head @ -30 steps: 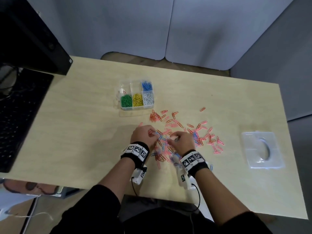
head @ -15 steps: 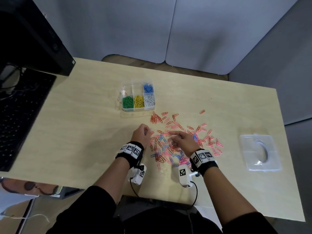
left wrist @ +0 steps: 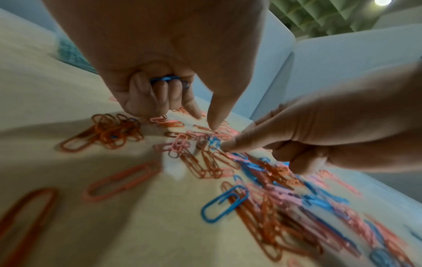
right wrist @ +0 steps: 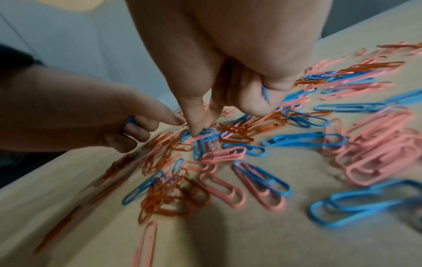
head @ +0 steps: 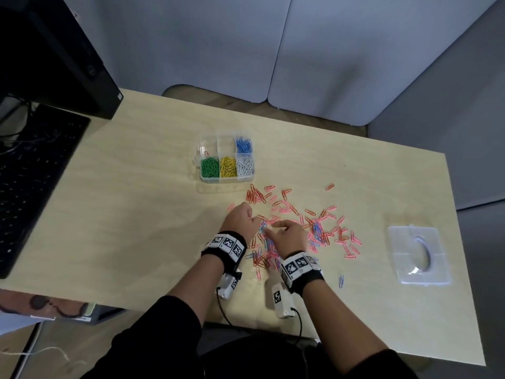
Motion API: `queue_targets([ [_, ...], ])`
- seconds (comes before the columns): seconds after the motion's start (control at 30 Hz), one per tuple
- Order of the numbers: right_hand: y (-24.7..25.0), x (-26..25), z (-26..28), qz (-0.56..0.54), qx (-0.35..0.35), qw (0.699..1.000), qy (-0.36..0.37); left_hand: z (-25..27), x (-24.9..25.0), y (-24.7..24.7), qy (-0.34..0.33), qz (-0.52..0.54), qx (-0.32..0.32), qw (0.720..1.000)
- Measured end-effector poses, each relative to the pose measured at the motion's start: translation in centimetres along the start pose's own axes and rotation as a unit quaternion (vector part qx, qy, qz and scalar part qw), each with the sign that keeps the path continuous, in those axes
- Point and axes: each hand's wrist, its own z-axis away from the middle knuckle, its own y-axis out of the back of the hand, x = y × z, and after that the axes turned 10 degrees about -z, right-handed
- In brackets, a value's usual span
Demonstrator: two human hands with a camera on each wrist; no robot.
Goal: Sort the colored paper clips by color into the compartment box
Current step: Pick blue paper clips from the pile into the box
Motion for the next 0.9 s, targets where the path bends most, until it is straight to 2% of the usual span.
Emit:
queue_targets([
  [0.1,-0.5,-0.3,0.1,0.058,-0.007,0.998,0.020,-0.2,-0.7,-0.5,-0.046,-0.075,-0.021,0.996],
  [0.2,-0.7,0.3,-0.1,0.075,-0.040,0.996,0.036,-0.6,-1.5,-0.4,-0.063,-0.097,-0.024,0.993],
  [0.3,0.2,0.5,-0.6,0.012,-0.086,0.995,0.051,-0.8,-2.0,0.3,-0.060,-0.099,-0.018,0.993],
  [0.37,1.3,0.3,-0.6,-0.078,-0.126,0.989,0.029,-1.0,-2.4,1.0,-0.051,-0.100,-0.004,0.994],
  [0.43,2.3,-0.1,-0.4,-0.235,-0.160,0.958,-0.028,-0.9,-2.4,1.2,-0.049,-0.101,0.002,0.994],
  [0.53,3.7,-1.1,0.0,-0.444,-0.187,0.869,-0.112,-0.6,-1.7,0.8,-0.051,-0.103,0.011,0.993],
  [0.6,4.5,-1.7,0.1,-0.492,-0.197,0.837,-0.136,-0.6,-1.1,0.1,-0.041,-0.117,0.004,0.992],
  [0.7,5.6,-1.6,-0.2,-0.520,-0.185,0.817,-0.169,-0.3,-0.4,-0.9,-0.023,-0.127,0.001,0.992],
  [0.73,5.9,-1.3,-0.4,-0.497,-0.171,0.833,-0.173,-0.3,-0.1,-1.0,-0.018,-0.125,0.006,0.992],
  [0.77,6.2,-0.6,-0.9,-0.438,-0.152,0.871,-0.160,-0.2,0.2,-1.0,-0.012,-0.129,0.009,0.992],
  [0.83,6.7,0.7,-1.6,-0.206,-0.119,0.968,-0.073,-0.1,0.8,-1.2,-0.004,-0.152,0.002,0.988],
  [0.87,6.9,1.3,-1.8,-0.081,-0.100,0.992,-0.018,-0.2,1.0,-1.3,-0.002,-0.172,-0.009,0.985],
  [0.9,6.9,1.7,-2.0,0.006,-0.084,0.996,0.028,-0.3,1.3,-1.3,0.000,-0.197,-0.023,0.980],
])
